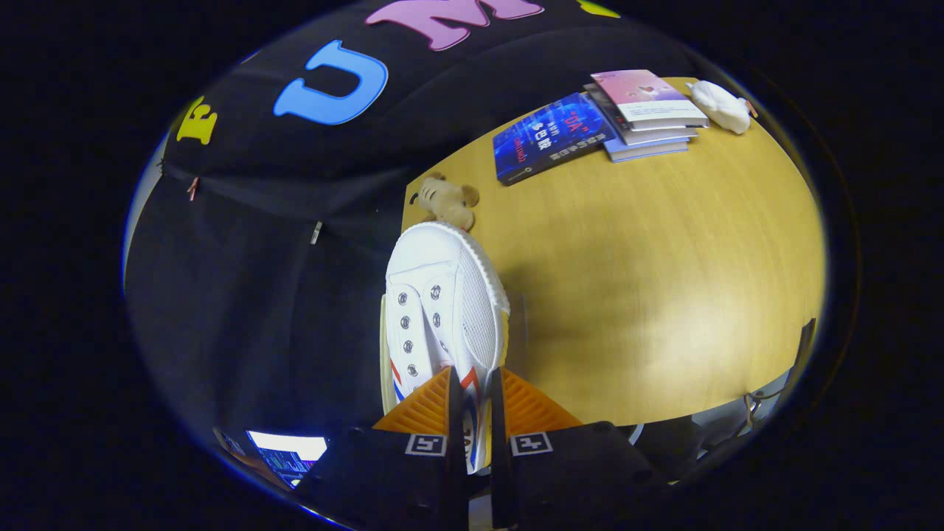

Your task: Open the storage box then place both shoes into the box .Put the left shoe in first, then the right shoe, with the right side of both shoes facing outward in a uniform manner.

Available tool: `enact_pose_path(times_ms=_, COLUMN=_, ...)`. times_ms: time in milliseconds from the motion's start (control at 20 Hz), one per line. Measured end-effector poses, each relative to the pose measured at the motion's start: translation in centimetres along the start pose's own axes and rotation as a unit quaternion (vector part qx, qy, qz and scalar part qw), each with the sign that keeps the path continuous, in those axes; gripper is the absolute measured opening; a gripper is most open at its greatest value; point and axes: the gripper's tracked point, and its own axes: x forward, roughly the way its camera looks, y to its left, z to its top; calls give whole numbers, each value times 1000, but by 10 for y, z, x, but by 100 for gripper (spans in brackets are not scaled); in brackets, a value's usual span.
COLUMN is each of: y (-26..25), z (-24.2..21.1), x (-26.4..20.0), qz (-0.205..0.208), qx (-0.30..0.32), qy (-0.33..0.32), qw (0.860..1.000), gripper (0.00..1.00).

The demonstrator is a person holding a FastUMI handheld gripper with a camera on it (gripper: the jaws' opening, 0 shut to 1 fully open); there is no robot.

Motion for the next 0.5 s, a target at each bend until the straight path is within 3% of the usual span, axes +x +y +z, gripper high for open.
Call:
enact_pose_path(times_ms=200, y=31, z=-39, x=45, qz=-36, qx=0, qy=40, qw=999, gripper=16)
enact_pose_path(times_ms=500, y=21, z=-70, x=93, qz=-144, qx=-20, qy=63, qw=987, gripper=17)
